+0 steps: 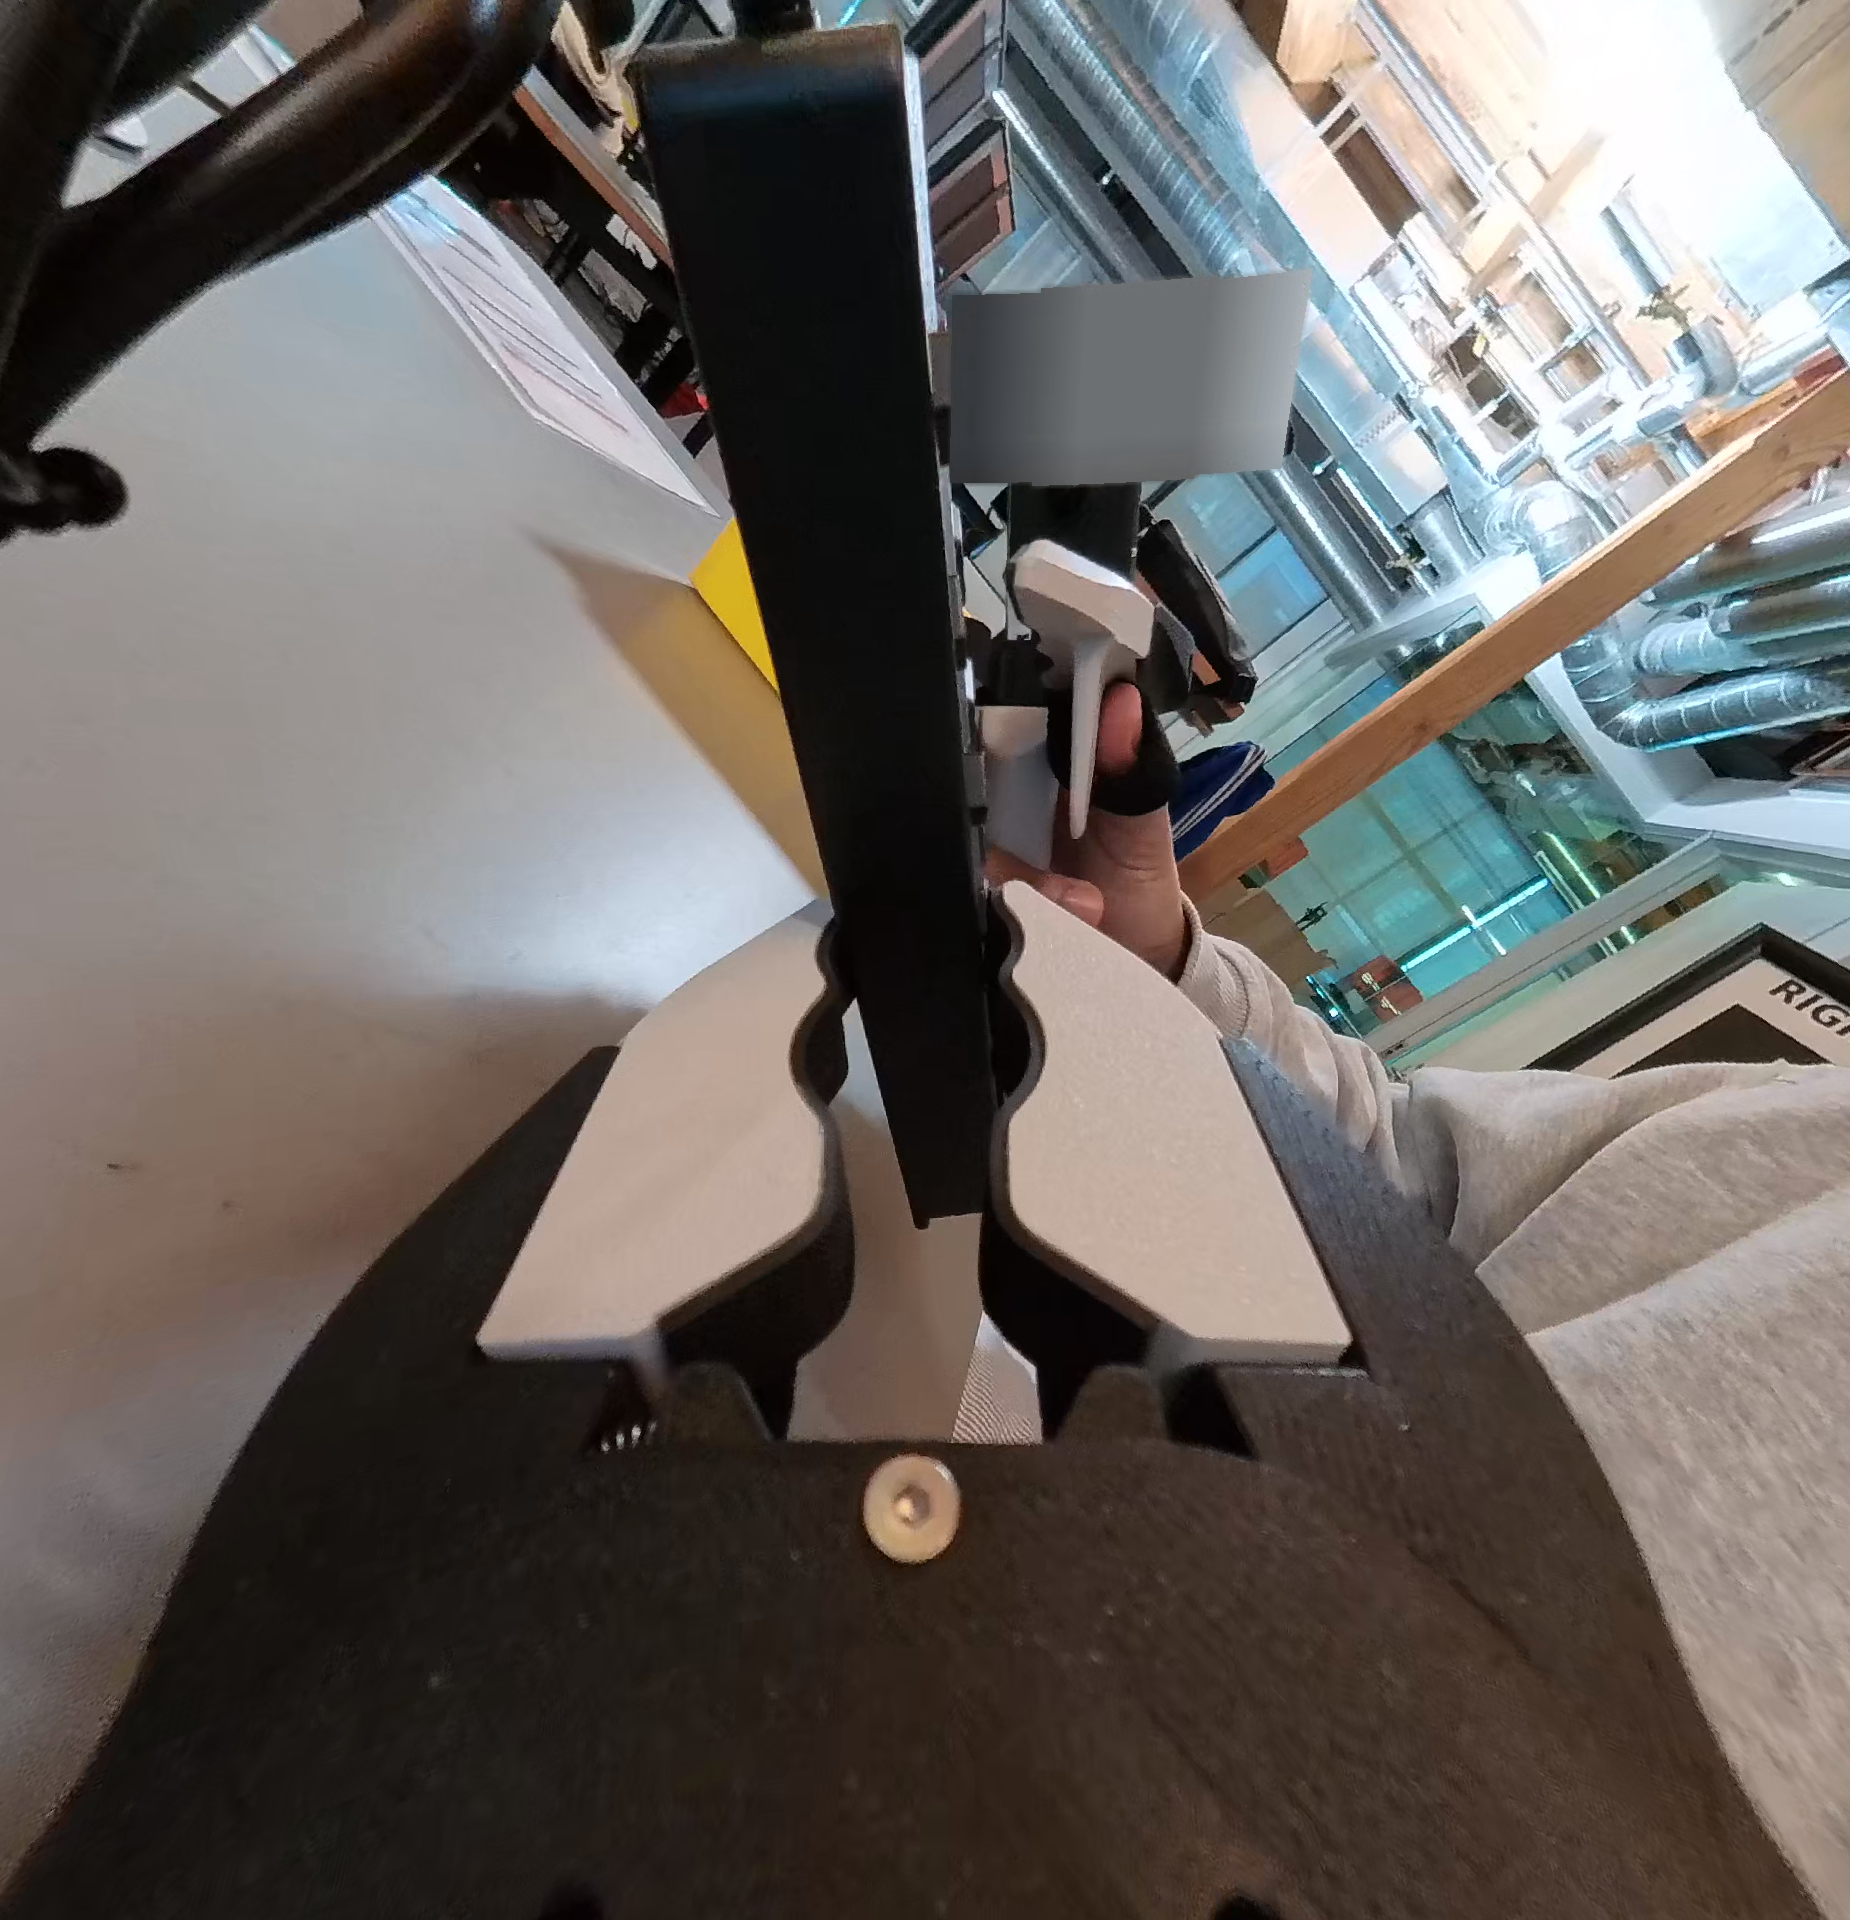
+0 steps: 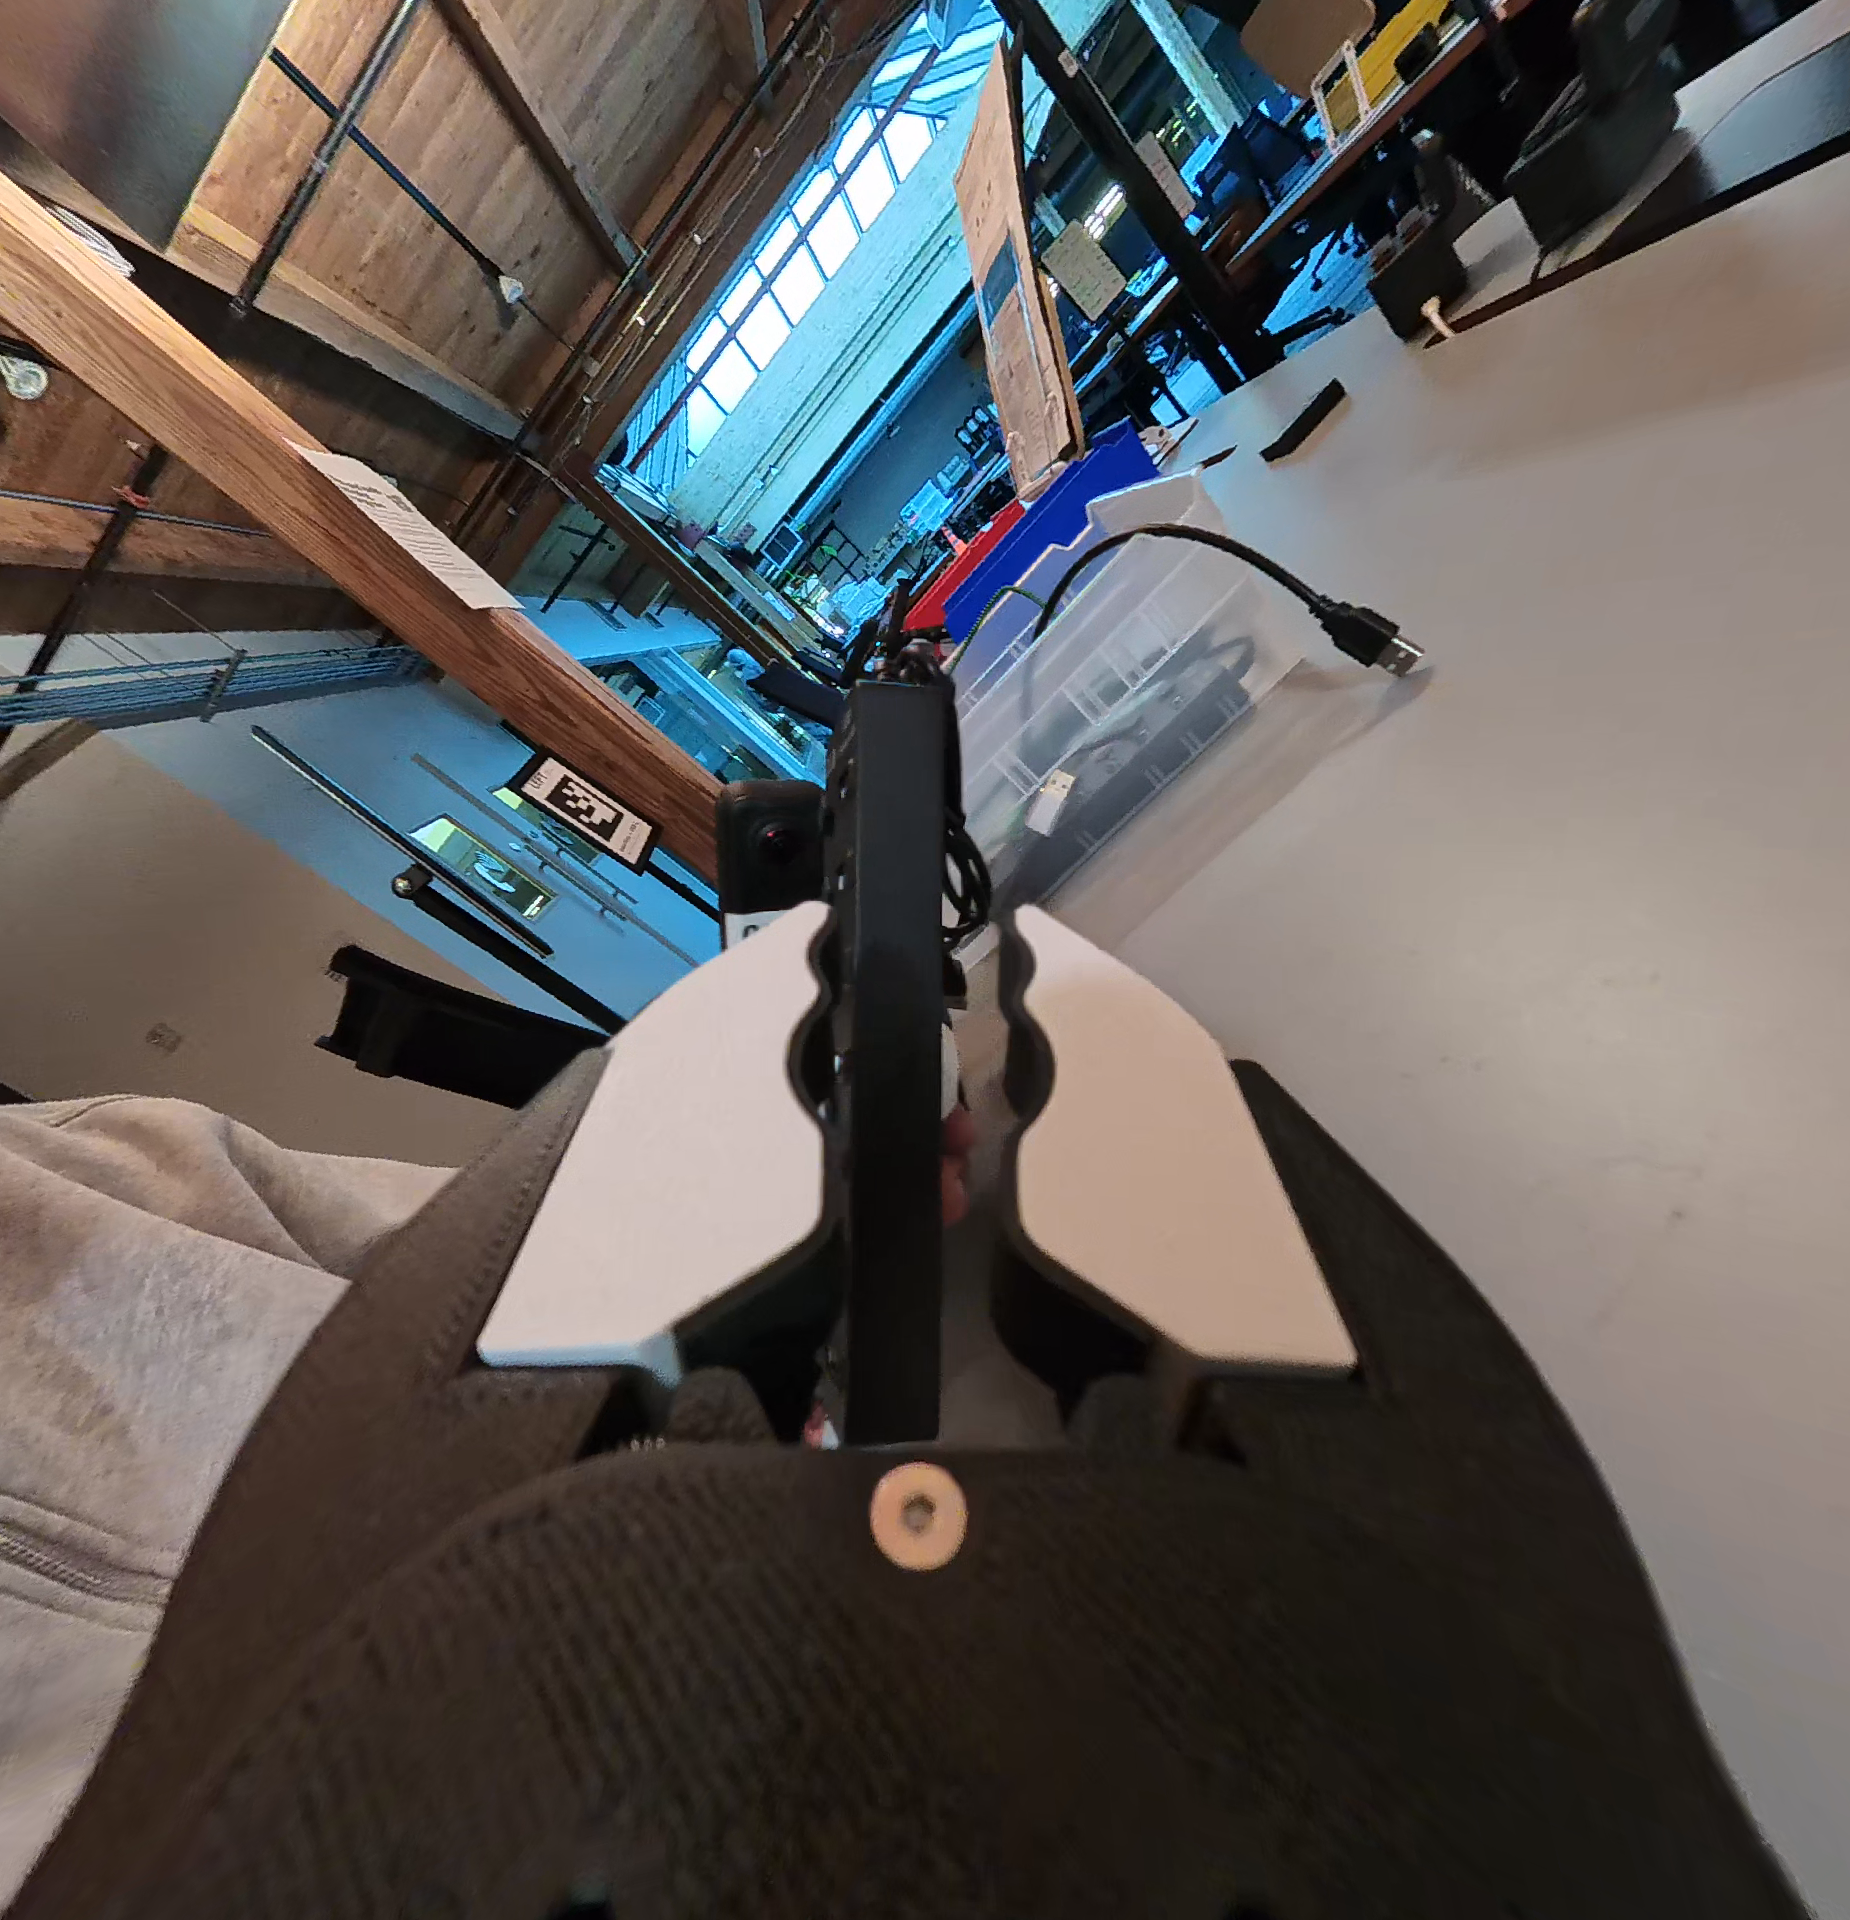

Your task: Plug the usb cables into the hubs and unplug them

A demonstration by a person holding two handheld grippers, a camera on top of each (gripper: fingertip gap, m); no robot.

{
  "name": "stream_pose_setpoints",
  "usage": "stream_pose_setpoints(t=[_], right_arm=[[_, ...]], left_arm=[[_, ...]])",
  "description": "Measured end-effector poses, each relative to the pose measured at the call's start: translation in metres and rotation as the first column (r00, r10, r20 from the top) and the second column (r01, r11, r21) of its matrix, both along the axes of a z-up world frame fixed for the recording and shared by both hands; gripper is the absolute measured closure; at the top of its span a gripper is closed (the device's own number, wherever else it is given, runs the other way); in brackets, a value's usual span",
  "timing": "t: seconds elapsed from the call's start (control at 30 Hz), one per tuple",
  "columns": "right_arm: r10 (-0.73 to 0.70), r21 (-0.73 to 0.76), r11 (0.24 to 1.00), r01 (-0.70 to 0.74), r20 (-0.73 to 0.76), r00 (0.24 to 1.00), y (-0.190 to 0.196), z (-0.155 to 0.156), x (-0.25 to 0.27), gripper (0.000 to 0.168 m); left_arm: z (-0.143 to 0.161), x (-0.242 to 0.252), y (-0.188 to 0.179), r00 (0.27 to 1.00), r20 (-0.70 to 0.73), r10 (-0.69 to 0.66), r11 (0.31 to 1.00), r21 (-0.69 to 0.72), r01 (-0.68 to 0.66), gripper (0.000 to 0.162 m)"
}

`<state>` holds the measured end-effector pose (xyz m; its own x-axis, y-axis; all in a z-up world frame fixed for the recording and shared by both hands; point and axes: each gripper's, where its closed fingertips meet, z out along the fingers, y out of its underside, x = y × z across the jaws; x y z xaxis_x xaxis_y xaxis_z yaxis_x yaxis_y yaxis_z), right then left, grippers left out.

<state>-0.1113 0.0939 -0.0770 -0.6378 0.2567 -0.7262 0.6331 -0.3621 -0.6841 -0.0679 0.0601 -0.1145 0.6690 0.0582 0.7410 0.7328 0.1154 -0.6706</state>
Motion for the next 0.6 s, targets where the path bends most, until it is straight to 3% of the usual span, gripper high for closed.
stream_pose_setpoints(t=[0.6], right_arm=[[-0.069, 0.013, 0.998, 0.069, -0.047, 0.997, 0.005, 0.01, -0.018, 0.142]], left_arm=[[0.002, 0.014, -0.011, 1.0, -0.006, -0.006, 1.0, 0.0, 0.006, 0.136]])
